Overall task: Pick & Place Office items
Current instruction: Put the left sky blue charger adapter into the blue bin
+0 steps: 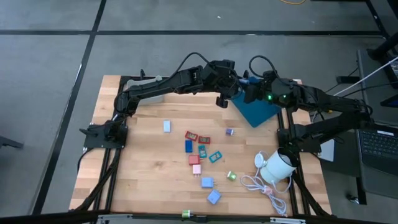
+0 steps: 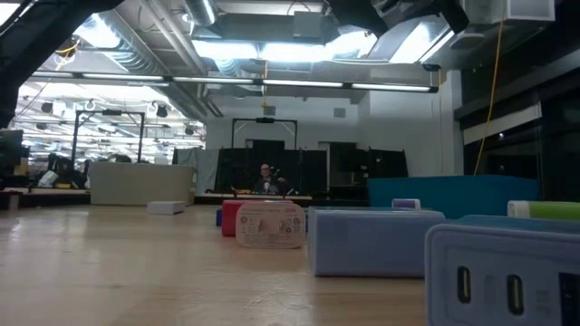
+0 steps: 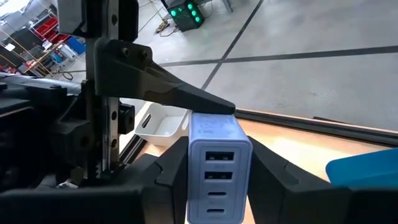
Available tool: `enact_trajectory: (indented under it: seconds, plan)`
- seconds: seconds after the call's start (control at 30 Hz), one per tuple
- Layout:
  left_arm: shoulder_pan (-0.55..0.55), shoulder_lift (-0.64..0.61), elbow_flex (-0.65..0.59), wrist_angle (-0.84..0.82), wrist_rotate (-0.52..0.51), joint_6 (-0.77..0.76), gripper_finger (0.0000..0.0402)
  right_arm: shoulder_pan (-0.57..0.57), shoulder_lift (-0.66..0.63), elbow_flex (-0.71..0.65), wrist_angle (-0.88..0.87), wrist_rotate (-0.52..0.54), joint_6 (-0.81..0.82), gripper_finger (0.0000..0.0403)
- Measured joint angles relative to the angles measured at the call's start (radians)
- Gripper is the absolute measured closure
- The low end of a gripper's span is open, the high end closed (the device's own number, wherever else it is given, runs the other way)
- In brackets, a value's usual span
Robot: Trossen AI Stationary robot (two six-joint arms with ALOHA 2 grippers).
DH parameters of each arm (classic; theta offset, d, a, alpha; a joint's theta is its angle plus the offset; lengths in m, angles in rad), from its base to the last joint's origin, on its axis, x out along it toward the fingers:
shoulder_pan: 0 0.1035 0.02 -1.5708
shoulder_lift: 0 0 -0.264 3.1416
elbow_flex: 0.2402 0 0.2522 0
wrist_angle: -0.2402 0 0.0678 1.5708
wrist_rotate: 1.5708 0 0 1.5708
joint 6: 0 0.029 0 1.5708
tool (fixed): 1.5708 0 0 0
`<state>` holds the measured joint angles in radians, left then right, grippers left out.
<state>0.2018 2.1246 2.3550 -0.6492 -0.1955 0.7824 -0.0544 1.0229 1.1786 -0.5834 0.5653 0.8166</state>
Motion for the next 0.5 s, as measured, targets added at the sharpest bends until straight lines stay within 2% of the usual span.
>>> enact_trajectory:
  seconds: [0.07,0.2,0.27,0.37,0.5]
  plan:
    - [0.008,-0.004,-0.001,0.005,-0.002,-0.008,0.0174,-0.015,-0.006,0.000,0.005,-0.013,-0.020,0.0284]
    - [0.040,-0.039,-0.002,-0.004,-0.014,-0.059,0.0106,-0.042,-0.042,0.000,0.016,-0.022,-0.064,0.0284]
    - [0.067,-0.071,-0.001,-0.003,-0.069,-0.075,0.0086,-0.049,-0.073,0.000,0.013,-0.035,-0.097,0.0284]
    - [0.126,-0.117,0.004,-0.042,-0.101,-0.127,0.0079,-0.061,-0.118,0.000,-0.007,-0.044,-0.126,0.0284]
    - [0.206,-0.132,0.000,-0.157,-0.008,-0.256,0.0083,-0.096,-0.157,0.000,-0.161,-0.008,-0.125,0.0284]
